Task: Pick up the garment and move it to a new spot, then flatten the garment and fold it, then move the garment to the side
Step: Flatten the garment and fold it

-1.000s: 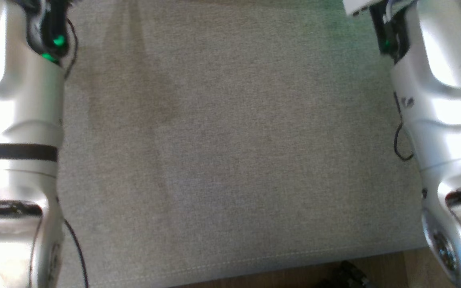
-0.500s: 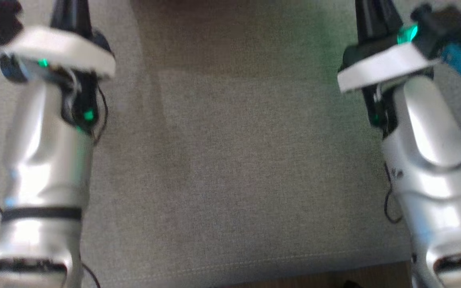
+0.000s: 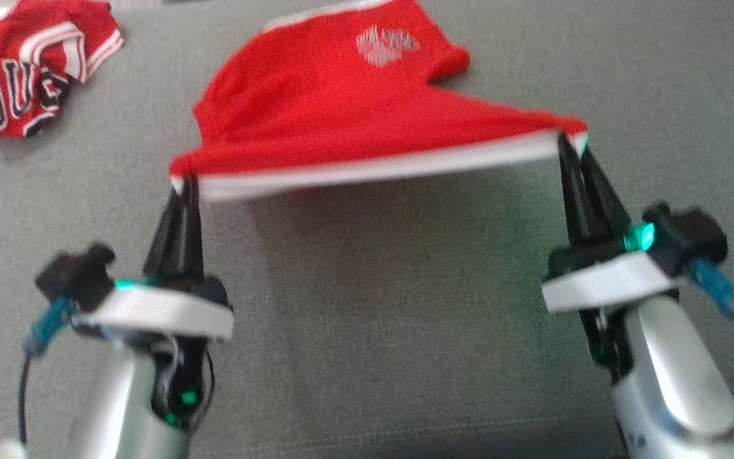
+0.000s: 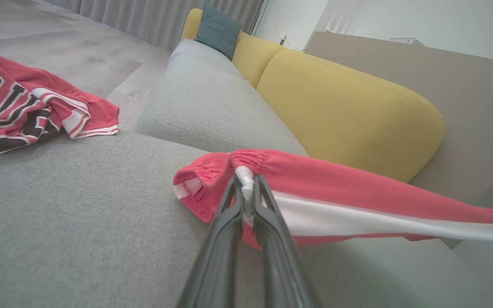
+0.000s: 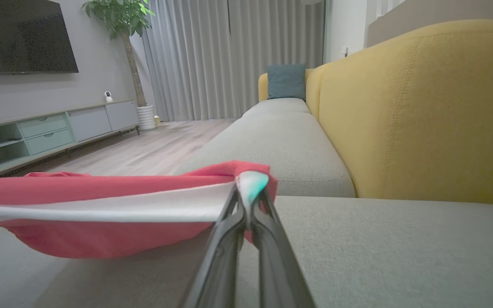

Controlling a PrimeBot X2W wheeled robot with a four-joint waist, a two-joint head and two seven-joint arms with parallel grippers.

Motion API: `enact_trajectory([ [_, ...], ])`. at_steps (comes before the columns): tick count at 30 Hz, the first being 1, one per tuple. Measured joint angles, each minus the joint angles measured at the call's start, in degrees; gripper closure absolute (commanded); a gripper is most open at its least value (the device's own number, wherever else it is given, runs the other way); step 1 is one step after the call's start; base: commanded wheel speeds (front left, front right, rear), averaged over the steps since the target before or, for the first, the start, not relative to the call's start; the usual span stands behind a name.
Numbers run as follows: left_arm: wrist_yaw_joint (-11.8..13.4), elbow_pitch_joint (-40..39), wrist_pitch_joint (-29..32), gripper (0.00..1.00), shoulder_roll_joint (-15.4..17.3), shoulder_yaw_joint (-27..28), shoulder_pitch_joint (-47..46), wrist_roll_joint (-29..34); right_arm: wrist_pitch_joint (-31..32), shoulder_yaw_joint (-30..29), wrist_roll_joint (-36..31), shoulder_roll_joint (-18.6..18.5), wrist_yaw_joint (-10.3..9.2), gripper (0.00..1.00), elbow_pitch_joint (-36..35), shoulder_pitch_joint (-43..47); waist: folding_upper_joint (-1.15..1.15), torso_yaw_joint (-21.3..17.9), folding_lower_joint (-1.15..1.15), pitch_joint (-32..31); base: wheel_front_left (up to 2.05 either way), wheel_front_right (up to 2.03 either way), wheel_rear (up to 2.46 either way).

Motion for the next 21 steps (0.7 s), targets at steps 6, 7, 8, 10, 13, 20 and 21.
enact_trajectory([
  [6,2.5,-8.8,0.0,1.00,-0.6,-0.6,11.1,0.4,3.2,-0.6,0.1,0.0,0.00,1.00,-8.5,11.3,0.00,-0.4,0.00,-3.6,0.00,0.00,0.00],
  [7,2.8,-10.1,0.0,1.00,-0.6,-0.6,12.8,0.4,3.8,-0.6,0.1,0.0,0.00,1.00,-10.1,13.0,0.00,-0.6,0.00,-4.1,0.00,0.00,0.00],
  [8,3.0,-11.4,0.0,1.00,-0.6,-0.6,14.4,0.4,4.4,-0.5,0.1,0.0,0.00,1.00,-11.5,14.6,0.00,-0.8,0.00,-4.5,0.00,0.00,0.00],
  [10,3.5,-13.4,0.0,1.00,-0.7,-0.7,17.4,0.0,5.9,-0.6,0.1,0.0,0.00,1.00,-14.4,17.5,0.00,-1.3,0.00,-5.2,0.00,0.00,0.00],
  [13,4.1,-16.2,0.0,1.00,-0.7,-1.3,21.8,-0.7,7.8,-0.7,-0.1,-0.1,0.00,1.00,-18.8,21.7,0.00,-1.8,0.00,-6.2,0.00,0.00,0.00],
  [20,5.4,-19.4,0.1,1.00,-0.7,-3.0,27.5,-2.1,12.2,-1.0,-0.2,-0.2,0.00,1.00,-24.8,28.1,0.00,-1.3,0.00,-6.6,0.00,0.00,0.00],
  [21,5.4,-19.4,0.1,1.00,-0.7,-3.0,27.5,-2.2,12.4,-1.2,-0.2,-0.2,0.00,1.00,-24.8,28.1,0.00,-1.1,0.00,-6.5,0.00,0.00,0.00],
])
